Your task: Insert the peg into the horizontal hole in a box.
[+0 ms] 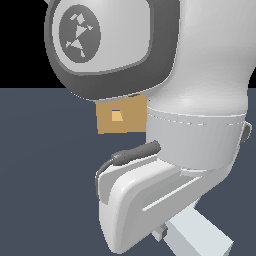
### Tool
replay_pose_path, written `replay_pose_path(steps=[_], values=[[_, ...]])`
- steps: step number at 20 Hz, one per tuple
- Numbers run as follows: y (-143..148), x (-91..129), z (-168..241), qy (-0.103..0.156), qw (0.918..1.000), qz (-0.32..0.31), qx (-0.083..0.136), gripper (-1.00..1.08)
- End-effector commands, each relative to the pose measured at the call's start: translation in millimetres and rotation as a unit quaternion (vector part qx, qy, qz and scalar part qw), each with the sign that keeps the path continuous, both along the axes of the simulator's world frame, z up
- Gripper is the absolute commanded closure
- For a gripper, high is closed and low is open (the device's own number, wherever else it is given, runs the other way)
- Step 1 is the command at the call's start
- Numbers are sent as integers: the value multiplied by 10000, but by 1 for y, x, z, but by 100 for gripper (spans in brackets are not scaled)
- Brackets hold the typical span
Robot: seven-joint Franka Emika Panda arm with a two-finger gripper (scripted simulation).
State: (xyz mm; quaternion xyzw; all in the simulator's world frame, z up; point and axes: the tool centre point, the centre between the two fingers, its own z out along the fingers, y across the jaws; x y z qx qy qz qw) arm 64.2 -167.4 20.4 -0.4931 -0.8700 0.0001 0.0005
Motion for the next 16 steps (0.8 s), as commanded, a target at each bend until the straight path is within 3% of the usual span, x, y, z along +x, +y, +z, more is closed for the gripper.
replay_pose_path(steps=[1,16], values=[[0,0,0,-5,10000,0,-2,108],[27,-18,7,-1,9996,-276,0,108]])
